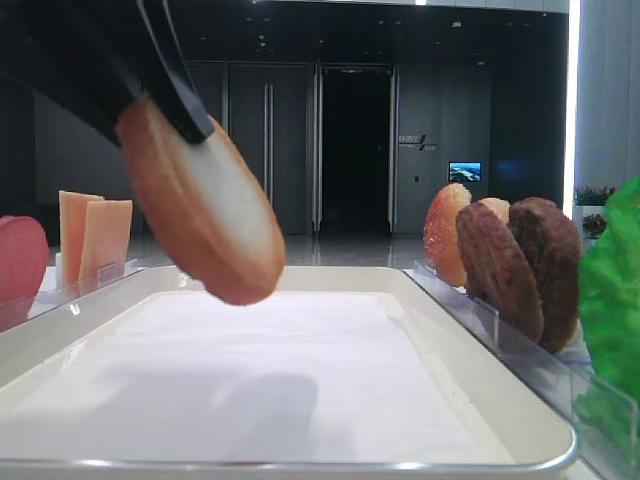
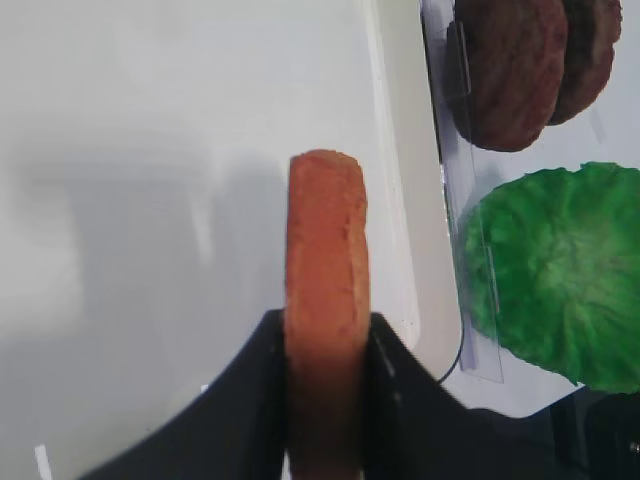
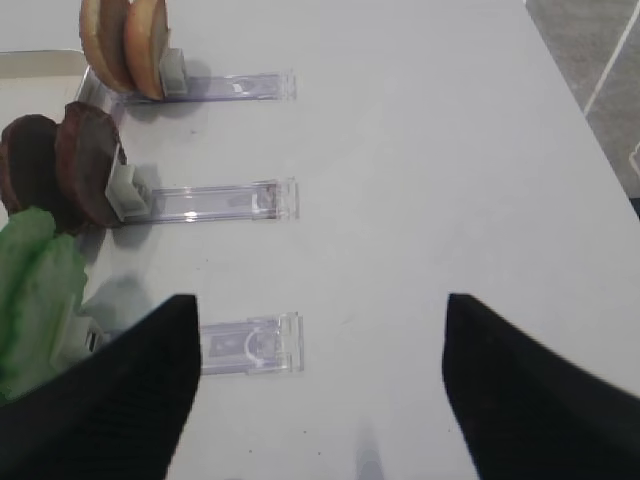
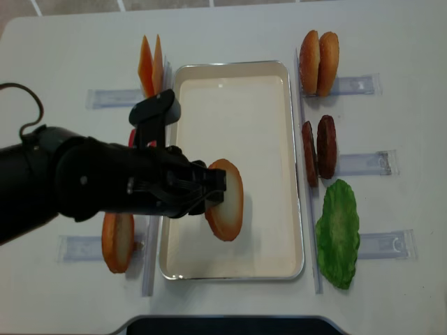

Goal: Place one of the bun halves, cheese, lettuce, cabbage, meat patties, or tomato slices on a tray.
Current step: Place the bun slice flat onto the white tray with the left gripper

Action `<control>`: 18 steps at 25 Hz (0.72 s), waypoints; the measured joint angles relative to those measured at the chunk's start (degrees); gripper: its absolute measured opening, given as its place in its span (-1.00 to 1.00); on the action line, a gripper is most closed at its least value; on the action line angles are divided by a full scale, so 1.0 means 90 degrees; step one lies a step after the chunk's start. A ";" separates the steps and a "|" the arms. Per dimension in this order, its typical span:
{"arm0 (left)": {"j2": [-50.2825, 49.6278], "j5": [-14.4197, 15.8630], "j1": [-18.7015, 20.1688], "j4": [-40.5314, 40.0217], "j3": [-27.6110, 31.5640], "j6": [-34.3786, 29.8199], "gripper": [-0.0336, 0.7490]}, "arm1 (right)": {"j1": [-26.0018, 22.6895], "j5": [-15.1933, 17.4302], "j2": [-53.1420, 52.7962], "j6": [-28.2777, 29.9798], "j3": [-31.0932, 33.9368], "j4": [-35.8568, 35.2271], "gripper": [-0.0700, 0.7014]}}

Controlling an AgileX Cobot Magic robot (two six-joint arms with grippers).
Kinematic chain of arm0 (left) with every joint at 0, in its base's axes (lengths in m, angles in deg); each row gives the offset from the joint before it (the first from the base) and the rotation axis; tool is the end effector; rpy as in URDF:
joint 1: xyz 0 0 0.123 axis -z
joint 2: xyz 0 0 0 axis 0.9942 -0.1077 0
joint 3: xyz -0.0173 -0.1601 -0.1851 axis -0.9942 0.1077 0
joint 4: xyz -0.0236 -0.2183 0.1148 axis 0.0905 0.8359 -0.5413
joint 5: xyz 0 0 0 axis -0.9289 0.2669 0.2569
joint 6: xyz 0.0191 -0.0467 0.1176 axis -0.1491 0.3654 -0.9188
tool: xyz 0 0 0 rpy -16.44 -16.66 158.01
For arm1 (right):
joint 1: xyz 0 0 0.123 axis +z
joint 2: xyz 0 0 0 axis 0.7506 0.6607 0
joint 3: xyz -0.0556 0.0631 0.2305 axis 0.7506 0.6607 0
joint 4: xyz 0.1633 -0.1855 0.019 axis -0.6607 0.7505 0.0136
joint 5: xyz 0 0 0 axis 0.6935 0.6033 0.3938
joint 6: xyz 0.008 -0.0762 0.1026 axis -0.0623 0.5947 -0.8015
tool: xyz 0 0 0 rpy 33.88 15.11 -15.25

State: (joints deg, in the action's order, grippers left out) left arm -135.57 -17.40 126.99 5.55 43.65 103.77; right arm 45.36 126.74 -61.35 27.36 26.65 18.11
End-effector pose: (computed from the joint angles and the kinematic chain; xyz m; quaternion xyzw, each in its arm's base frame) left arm 0.1966 -0.2090 0.1577 0.0347 0.9398 -0.2736 0.2018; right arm 0.0594 0.0069 0.2499 -0.0120 0.8706 0.0113 0.4917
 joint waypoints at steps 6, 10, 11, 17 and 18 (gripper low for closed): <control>-0.0504 -0.0326 0.0000 0.0941 0.0000 -0.0886 -0.55 | 0.0000 0.0000 0.0000 0.0000 0.0000 0.0000 0.51; -0.0779 -0.0390 -0.0174 0.1794 0.0000 -0.1749 -0.54 | 0.0000 0.0000 0.0000 0.0000 0.0000 0.0000 0.51; -0.0828 -0.0406 -0.0227 0.2004 0.0000 -0.2013 -0.54 | 0.0000 0.0000 0.0000 0.0000 0.0000 0.0000 0.51; -0.1133 -0.0572 -0.0373 0.3756 0.0000 -0.3757 -0.54 | 0.0000 0.0000 0.0000 0.0000 0.0000 0.0000 0.51; -0.1190 -0.0572 -0.0373 0.4005 0.0000 -0.4062 -0.54 | 0.0000 0.0000 0.0000 0.0000 0.0000 0.0000 0.51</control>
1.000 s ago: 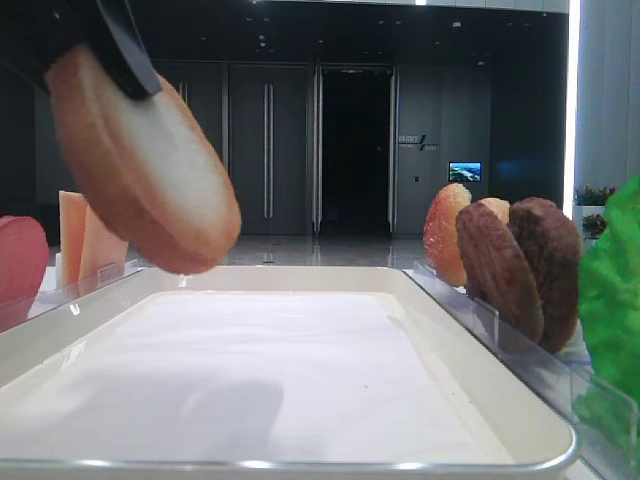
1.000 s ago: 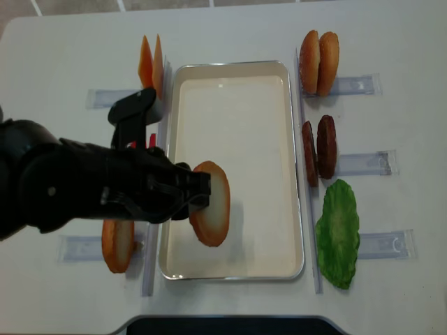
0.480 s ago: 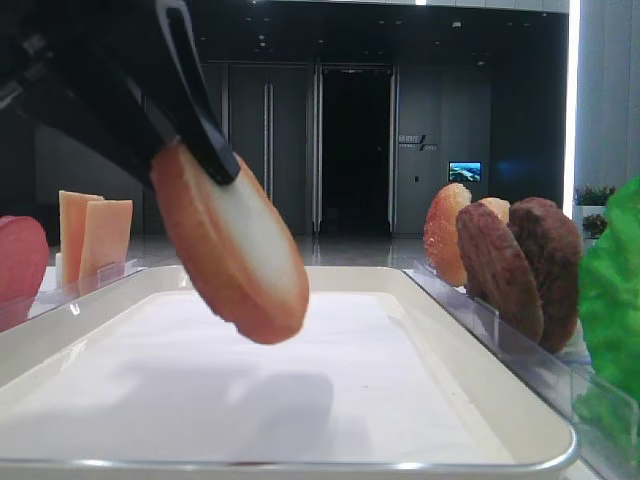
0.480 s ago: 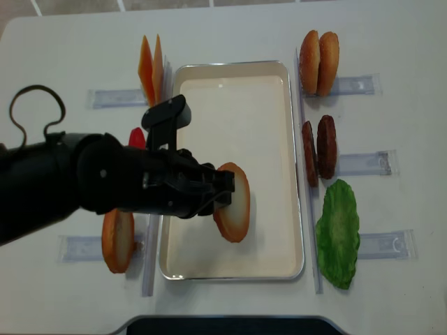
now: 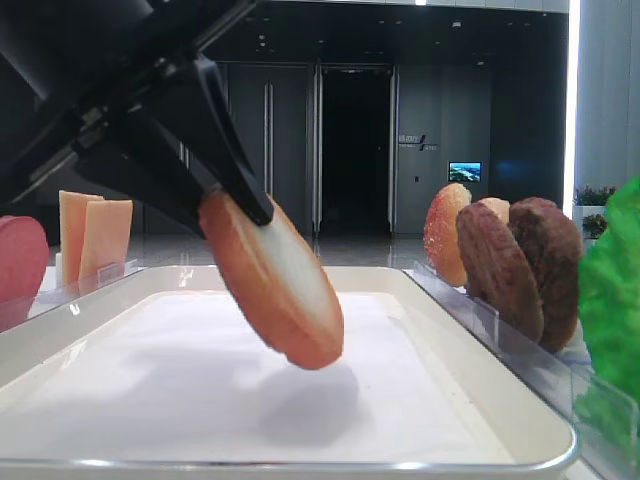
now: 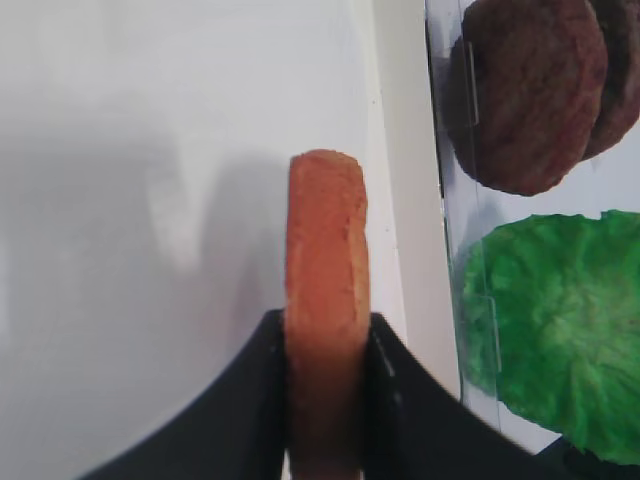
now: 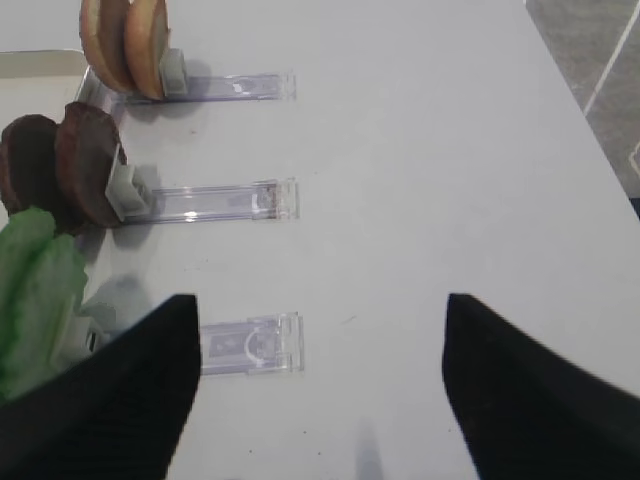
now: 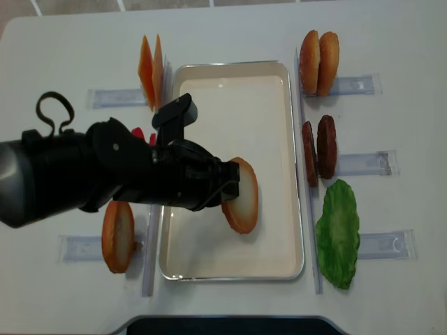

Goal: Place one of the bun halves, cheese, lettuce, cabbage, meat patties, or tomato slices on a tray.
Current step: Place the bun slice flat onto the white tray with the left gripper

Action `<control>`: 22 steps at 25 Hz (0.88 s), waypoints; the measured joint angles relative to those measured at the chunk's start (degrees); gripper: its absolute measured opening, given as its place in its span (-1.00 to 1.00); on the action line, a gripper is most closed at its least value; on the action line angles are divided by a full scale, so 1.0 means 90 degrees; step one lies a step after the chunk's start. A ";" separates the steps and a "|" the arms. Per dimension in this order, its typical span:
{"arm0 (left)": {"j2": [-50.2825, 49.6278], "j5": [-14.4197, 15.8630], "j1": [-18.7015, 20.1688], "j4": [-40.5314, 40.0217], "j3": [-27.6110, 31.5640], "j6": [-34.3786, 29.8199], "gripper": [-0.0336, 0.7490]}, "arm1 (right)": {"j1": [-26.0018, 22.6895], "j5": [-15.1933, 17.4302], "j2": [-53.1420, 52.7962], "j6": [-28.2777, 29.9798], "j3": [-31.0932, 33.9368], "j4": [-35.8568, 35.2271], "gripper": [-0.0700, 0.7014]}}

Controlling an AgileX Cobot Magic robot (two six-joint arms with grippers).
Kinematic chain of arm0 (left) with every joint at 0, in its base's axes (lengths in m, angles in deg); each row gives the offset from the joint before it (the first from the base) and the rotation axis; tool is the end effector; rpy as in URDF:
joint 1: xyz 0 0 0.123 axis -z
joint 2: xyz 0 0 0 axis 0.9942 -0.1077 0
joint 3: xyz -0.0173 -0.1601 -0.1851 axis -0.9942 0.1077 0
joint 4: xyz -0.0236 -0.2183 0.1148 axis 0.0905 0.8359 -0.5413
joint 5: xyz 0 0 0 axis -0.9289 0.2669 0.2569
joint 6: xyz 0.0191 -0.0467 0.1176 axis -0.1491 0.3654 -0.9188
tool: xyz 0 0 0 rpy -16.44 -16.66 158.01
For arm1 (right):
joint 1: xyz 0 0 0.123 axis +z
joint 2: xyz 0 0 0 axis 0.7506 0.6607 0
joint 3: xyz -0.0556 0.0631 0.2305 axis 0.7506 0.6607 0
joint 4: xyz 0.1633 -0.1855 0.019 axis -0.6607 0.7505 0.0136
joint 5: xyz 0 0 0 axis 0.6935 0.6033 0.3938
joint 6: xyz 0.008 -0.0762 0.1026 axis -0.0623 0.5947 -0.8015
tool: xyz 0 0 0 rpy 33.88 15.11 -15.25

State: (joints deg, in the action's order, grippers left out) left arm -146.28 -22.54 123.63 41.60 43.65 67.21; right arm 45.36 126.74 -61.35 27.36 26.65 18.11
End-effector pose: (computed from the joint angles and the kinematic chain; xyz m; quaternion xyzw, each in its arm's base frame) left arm 0.2168 -0.2188 0.1190 0.0233 0.9359 -0.3000 0.1829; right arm 0.0594 0.0069 0.2499 -0.0120 0.8706 0.0113 0.4917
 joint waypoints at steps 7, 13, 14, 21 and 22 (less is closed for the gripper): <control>-0.0412 0.0001 0.0000 0.1058 -0.0007 -0.1000 -0.54 | 0.0000 0.0000 0.0000 0.0000 0.0000 0.0000 0.51; -0.0583 0.0001 0.0000 0.1109 -0.0014 -0.1034 -0.54 | 0.0000 0.0000 0.0000 0.0000 0.0000 0.0000 0.51; -0.0599 0.0001 0.0000 0.1109 -0.0019 -0.1034 -0.54 | 0.0000 0.0000 0.0000 0.0000 0.0000 0.0000 0.51; -0.0634 -0.0011 -0.0005 0.0993 -0.0029 -0.1034 -0.55 | 0.0000 0.0000 0.0000 0.0000 0.0000 0.0000 0.51; -0.0634 -0.0011 -0.0005 0.0921 -0.0034 -0.1027 -0.55 | 0.0000 0.0000 0.0000 0.0000 0.0000 0.0000 0.51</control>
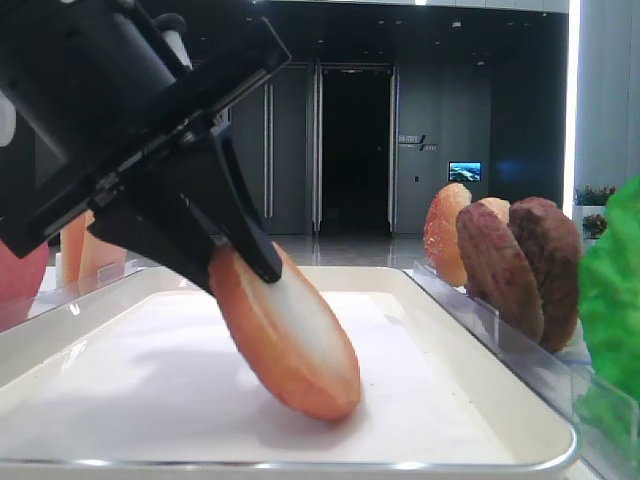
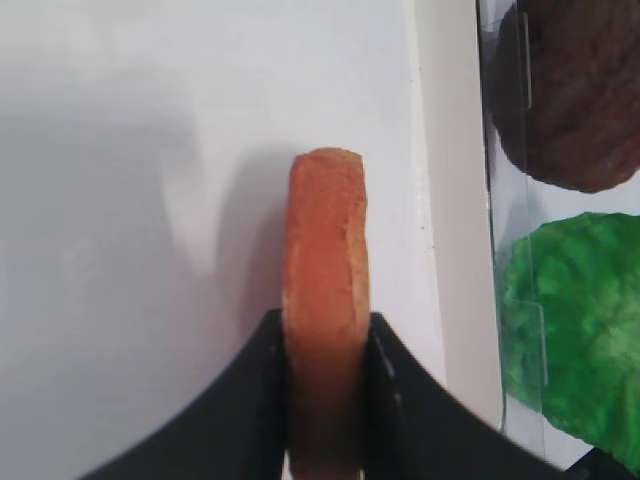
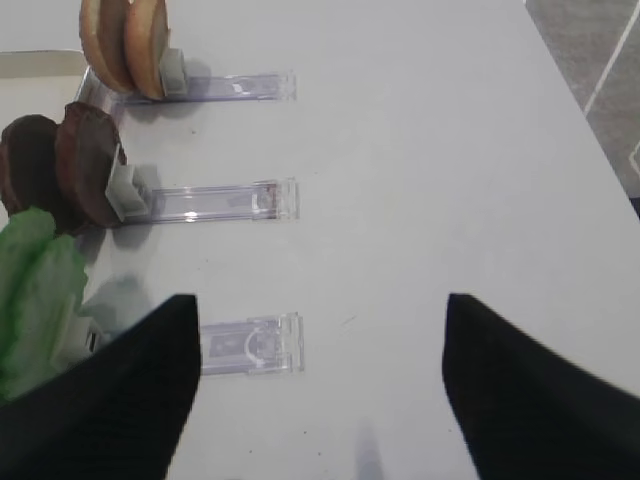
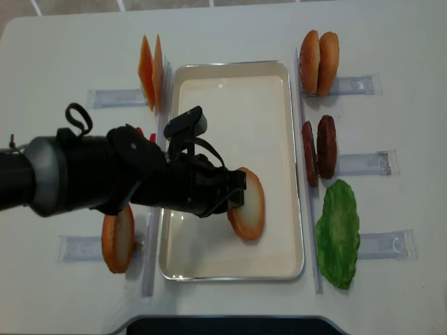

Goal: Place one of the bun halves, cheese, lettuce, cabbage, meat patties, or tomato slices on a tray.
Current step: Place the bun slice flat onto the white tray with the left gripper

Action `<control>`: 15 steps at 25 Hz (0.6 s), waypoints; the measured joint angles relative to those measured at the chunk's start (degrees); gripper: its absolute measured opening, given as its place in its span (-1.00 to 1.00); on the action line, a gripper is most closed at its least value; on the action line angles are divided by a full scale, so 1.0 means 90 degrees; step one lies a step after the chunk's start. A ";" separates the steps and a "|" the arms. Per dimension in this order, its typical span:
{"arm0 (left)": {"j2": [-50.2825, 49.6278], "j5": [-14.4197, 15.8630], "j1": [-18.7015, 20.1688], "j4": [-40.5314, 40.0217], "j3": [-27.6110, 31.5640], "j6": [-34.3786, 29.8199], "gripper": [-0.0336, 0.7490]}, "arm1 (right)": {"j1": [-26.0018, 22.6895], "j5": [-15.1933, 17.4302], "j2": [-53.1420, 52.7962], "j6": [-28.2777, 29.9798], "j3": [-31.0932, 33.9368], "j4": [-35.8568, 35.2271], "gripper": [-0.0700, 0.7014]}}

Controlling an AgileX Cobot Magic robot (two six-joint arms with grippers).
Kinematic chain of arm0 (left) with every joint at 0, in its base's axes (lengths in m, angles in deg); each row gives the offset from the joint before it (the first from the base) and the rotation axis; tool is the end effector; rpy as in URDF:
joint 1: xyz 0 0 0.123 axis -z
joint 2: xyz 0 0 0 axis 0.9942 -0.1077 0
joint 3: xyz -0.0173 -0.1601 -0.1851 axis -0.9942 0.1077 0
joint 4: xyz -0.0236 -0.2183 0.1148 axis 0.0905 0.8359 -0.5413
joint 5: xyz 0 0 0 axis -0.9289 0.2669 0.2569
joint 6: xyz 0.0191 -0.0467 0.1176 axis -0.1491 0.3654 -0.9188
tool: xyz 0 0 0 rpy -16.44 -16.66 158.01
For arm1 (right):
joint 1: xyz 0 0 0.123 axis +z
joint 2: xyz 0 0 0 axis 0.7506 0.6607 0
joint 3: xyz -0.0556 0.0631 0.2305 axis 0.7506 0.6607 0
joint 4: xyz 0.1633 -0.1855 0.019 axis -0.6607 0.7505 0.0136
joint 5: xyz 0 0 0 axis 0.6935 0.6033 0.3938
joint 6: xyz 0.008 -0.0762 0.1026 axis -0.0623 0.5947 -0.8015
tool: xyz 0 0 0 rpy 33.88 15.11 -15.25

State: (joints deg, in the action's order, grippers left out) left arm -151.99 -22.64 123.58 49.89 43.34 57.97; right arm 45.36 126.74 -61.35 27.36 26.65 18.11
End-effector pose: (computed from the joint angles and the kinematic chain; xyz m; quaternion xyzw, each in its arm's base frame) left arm 0.2180 -0.2220 0.0928 0.0283 0.9443 -0.2873 0.1582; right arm 0.0594 0.0069 0.2499 -0.0120 0.8706 0.0113 0.4917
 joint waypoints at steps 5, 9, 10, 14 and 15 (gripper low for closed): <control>0.0000 0.0037 0.0000 -0.0546 -0.0008 0.0288 -0.40 | 0.0000 0.0000 0.0000 0.0000 0.0000 0.0000 0.51; 0.0000 0.0324 -0.0146 -0.1221 -0.0008 0.0744 -0.15 | 0.0000 0.0000 0.0000 0.0000 0.0000 0.0000 0.51; 0.0000 0.0423 -0.0209 -0.1485 -0.0008 0.0958 -0.10 | 0.0000 0.0000 0.0000 0.0000 0.0000 0.0000 0.51; 0.0149 0.0729 -0.0563 -0.2694 -0.0008 0.1899 0.02 | 0.0000 0.0000 0.0000 0.0000 0.0000 0.0000 0.51; 0.0257 0.0764 -0.0637 -0.3006 -0.0008 0.2153 0.03 | 0.0000 0.0000 0.0000 0.0000 0.0000 0.0000 0.51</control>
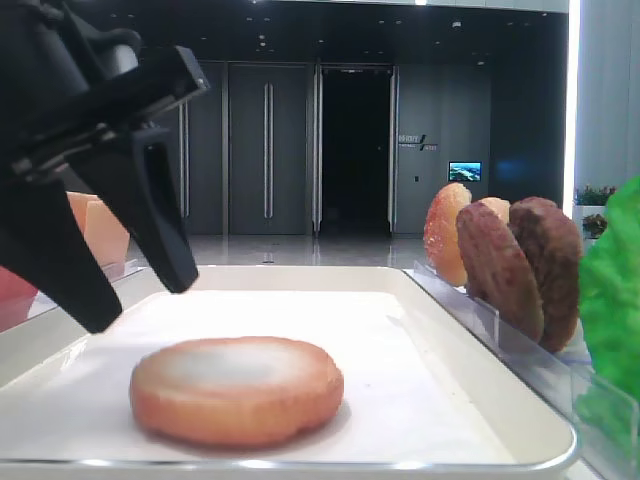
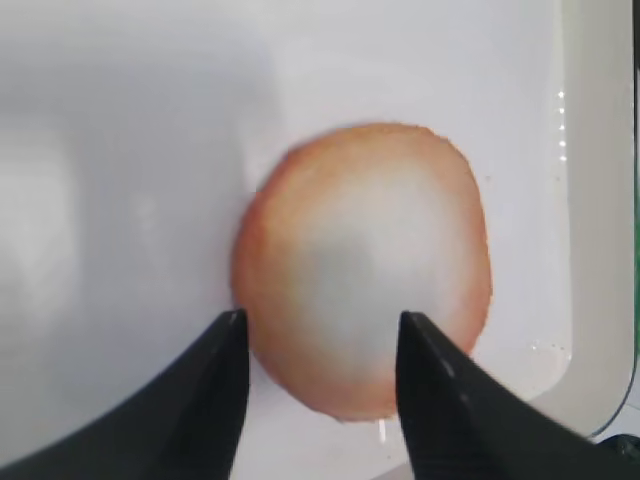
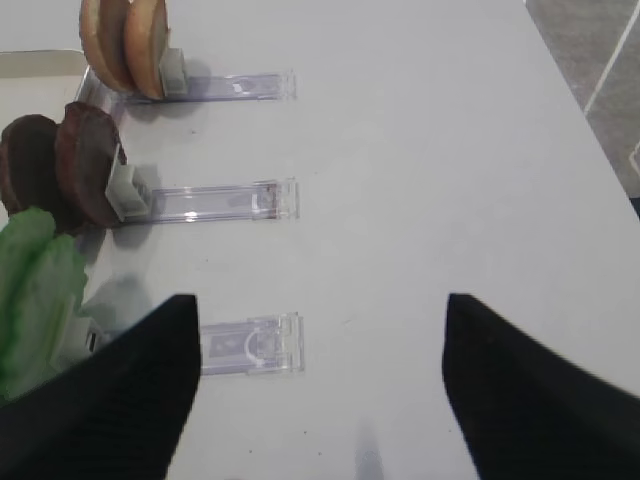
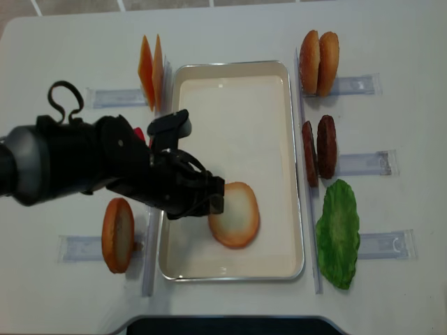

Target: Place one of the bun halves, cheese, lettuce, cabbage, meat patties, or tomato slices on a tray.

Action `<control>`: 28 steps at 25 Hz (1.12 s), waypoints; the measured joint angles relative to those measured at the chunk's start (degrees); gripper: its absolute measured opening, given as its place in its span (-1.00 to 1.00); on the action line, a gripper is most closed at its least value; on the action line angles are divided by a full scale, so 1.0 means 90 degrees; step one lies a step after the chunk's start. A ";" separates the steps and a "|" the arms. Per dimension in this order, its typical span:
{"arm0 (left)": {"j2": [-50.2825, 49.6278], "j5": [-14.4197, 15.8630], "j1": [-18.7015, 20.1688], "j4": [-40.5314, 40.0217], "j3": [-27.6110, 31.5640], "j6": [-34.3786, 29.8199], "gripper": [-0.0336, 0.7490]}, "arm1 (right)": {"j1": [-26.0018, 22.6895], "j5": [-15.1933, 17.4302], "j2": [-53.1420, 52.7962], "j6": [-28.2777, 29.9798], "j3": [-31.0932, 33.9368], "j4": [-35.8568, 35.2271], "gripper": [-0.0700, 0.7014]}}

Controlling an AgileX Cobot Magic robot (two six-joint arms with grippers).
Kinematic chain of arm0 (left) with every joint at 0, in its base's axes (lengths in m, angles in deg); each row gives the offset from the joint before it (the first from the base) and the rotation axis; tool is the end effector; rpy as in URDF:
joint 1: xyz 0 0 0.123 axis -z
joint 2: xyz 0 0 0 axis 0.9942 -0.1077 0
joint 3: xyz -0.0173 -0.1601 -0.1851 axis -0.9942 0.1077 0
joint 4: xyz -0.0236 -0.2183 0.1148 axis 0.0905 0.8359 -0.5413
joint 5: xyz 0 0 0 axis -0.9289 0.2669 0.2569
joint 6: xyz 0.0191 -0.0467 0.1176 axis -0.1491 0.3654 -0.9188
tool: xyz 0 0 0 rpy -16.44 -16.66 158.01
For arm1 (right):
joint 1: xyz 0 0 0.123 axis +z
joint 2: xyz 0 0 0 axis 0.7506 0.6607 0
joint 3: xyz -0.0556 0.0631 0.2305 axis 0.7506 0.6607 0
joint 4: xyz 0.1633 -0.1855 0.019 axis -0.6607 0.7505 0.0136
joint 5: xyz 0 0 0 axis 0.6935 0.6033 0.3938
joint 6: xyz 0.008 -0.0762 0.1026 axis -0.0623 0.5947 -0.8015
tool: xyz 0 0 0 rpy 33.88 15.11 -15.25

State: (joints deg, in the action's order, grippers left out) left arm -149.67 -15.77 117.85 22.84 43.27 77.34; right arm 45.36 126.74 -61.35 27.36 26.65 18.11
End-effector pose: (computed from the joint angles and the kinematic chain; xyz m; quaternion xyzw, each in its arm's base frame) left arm 0.2230 -0.1886 0.0926 0.0476 0.9639 -0.2274 0.1302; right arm 0.0594 0.0069 0.2499 -0.0120 0.8706 0.0113 0.4917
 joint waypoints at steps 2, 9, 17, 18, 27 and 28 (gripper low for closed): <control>0.0247 0.0088 -0.0085 -0.0565 0.0000 0.0516 0.05 | 0.0000 0.0000 0.0000 0.0000 0.0000 0.0000 0.51; 0.0776 0.0447 -0.0130 -0.2180 -0.0071 0.1835 0.22 | 0.0000 0.0000 0.0000 0.0000 0.0000 0.0000 0.51; 0.1076 0.1758 -0.0130 -0.4288 -0.0911 0.3293 0.32 | 0.0000 0.0000 0.0000 0.0000 0.0000 0.0000 0.51; 0.1125 0.1976 -0.0130 -0.4514 -0.1048 0.3431 0.32 | 0.0000 0.0000 0.0000 0.0000 0.0000 0.0000 0.51; 0.1839 0.3432 -0.0852 -0.5609 -0.1604 0.3651 0.32 | 0.0000 0.0000 0.0000 0.0000 0.0000 0.0000 0.51; 0.1914 0.3575 -0.1012 -0.5661 -0.1604 0.3645 0.32 | 0.0000 0.0000 0.0000 0.0000 0.0000 0.0000 0.51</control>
State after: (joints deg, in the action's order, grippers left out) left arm -132.45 16.41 108.75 -28.11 28.84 110.14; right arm 45.36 126.74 -61.35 27.36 26.65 18.11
